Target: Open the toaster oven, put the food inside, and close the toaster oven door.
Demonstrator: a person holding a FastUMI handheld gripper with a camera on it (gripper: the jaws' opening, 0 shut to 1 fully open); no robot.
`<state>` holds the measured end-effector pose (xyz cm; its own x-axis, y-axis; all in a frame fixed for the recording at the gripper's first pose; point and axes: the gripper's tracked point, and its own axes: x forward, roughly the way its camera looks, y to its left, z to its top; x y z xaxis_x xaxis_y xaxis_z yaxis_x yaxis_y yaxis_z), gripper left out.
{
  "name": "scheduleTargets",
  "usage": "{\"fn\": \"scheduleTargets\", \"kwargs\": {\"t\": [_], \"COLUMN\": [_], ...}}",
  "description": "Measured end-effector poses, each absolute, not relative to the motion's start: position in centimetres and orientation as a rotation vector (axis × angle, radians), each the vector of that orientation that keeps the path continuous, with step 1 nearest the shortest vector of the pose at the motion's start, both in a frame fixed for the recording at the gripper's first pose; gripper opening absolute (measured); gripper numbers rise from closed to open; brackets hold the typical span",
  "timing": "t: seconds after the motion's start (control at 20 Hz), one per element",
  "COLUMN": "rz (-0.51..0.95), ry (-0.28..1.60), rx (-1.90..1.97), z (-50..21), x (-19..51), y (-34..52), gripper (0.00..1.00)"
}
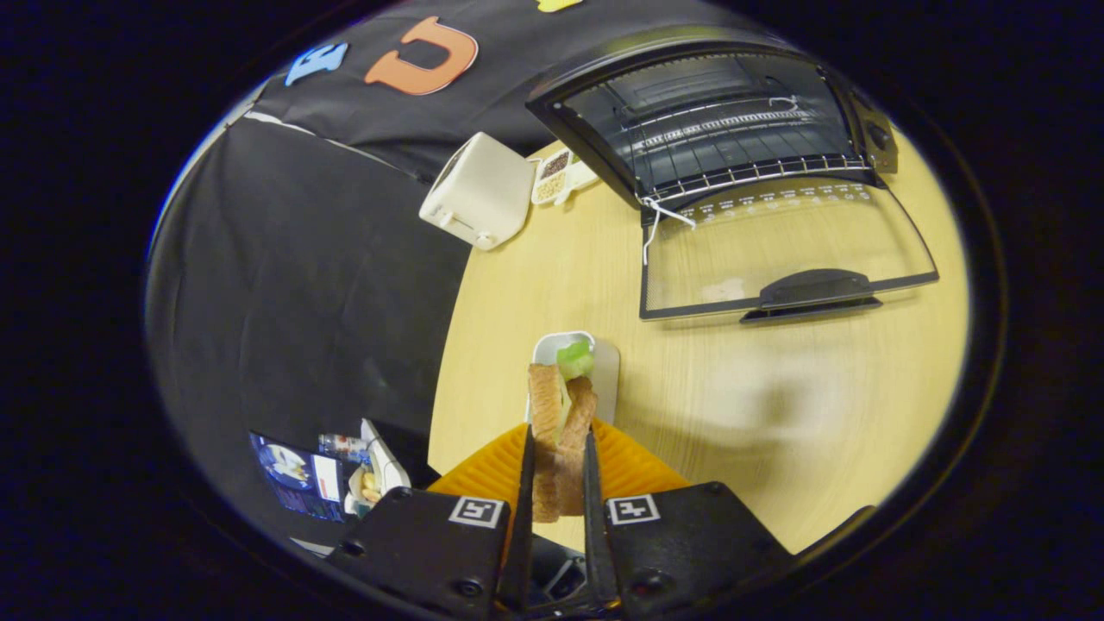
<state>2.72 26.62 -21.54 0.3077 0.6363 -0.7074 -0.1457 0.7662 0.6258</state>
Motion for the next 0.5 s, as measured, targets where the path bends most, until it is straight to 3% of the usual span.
{"fn": "scheduleTargets", "kwargs": {"t": [0.3, 0.5], "rz": [0.641, 0.578], "ry": [0.982, 0.763], "rx": [0.627, 0.767], "z": [-15.0, -11.7], "x": [3.3, 6.7], "y": [24.2, 18.8], "gripper": [0.3, 0.3]}}
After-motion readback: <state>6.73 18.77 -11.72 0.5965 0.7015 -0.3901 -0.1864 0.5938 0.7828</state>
